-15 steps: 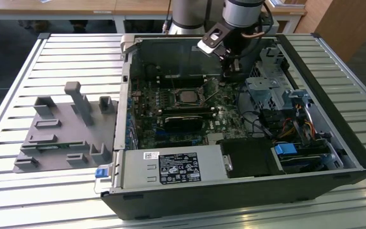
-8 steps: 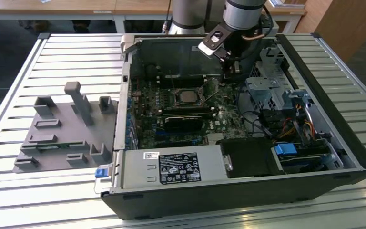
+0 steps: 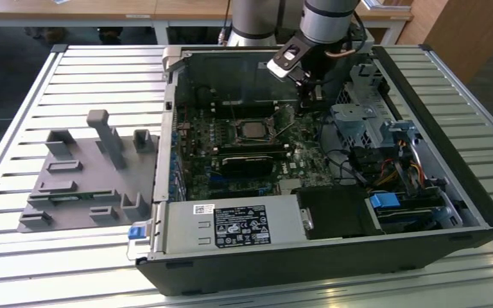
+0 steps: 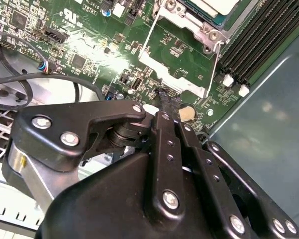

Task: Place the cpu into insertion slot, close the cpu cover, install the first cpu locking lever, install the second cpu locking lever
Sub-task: 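Close the cpu cover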

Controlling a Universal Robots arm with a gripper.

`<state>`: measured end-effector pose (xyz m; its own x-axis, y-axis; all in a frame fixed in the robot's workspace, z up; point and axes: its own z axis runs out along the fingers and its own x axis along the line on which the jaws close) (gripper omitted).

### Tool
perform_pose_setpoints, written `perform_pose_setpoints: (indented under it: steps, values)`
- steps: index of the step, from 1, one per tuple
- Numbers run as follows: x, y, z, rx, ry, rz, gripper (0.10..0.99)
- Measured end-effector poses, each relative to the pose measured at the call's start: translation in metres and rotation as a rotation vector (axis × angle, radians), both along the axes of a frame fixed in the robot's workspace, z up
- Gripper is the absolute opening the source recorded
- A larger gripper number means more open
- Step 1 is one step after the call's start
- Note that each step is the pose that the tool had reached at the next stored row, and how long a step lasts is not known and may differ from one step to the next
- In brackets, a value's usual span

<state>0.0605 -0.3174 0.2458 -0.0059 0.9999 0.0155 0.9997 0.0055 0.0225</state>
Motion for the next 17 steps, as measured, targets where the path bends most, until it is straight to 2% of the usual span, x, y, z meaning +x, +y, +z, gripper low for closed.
perform_pose_setpoints:
  steps: [4, 17]
  values:
    - [-0.0042, 0.0, -0.0007, 0.0, 0.0, 0.0, 0.106]
    - [-0.0299, 0.0, -0.0021, 0.0, 0.0, 0.0, 0.106]
